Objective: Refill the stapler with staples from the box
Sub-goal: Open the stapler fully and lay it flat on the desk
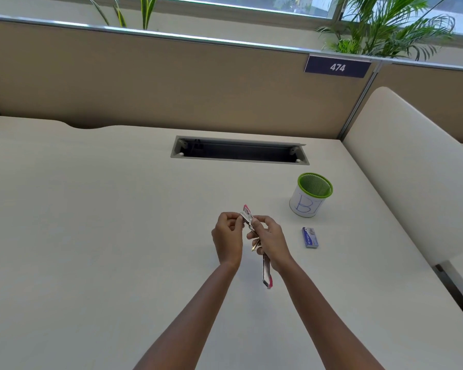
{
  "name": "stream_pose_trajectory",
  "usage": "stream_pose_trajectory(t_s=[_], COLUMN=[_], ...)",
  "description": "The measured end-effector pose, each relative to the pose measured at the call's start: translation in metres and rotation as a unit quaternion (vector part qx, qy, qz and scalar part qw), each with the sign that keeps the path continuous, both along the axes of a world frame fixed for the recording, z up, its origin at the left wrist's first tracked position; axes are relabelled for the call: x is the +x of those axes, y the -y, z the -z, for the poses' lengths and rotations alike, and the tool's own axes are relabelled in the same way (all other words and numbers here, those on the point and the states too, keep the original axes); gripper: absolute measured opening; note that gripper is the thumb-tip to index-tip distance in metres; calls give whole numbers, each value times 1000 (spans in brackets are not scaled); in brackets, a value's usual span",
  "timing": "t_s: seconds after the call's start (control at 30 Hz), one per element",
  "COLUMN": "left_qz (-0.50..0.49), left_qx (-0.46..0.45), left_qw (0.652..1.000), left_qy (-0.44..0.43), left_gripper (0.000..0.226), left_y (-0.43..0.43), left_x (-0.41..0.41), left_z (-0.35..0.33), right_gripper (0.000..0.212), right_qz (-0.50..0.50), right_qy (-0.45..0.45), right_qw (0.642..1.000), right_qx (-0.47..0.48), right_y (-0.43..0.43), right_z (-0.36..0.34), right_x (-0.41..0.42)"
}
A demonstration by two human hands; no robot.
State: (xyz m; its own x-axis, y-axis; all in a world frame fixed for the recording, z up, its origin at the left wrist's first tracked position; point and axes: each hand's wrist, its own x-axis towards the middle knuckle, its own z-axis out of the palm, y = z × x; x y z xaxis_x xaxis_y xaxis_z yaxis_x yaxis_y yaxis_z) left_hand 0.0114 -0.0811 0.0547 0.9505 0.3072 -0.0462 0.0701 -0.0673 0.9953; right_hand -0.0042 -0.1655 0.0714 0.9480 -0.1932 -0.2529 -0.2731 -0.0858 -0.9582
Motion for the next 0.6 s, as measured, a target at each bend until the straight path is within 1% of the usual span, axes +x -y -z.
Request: stream_pose_trajectory(t_s=[0.13,0.23,0.33,0.5,0.6], left_qz=[5,16,29,44,58], left_qx=[75,99,117,100,86], left_qw=[997,995,993,994,994], left_qy=[16,10,9,-10,-30], left_gripper=[11,12,12,12,8], left_y=[-3,-4,-4,-5,-7], left_x=[-1,0,0,1,3], left_z=[2,3,4,5,5], right_gripper=[16,18,17,17,15], right_qz=[0,1,7,28,23], right_qy=[-6,-19,-40,-90,-104], right_qw=[1000,1000,997,985,982], right_qx=[9,21,63,142,157], right_y=[0,0,-1,-3,-4], right_z=[1,2,3,6,12], right_x=[-1,-1,0,1,2])
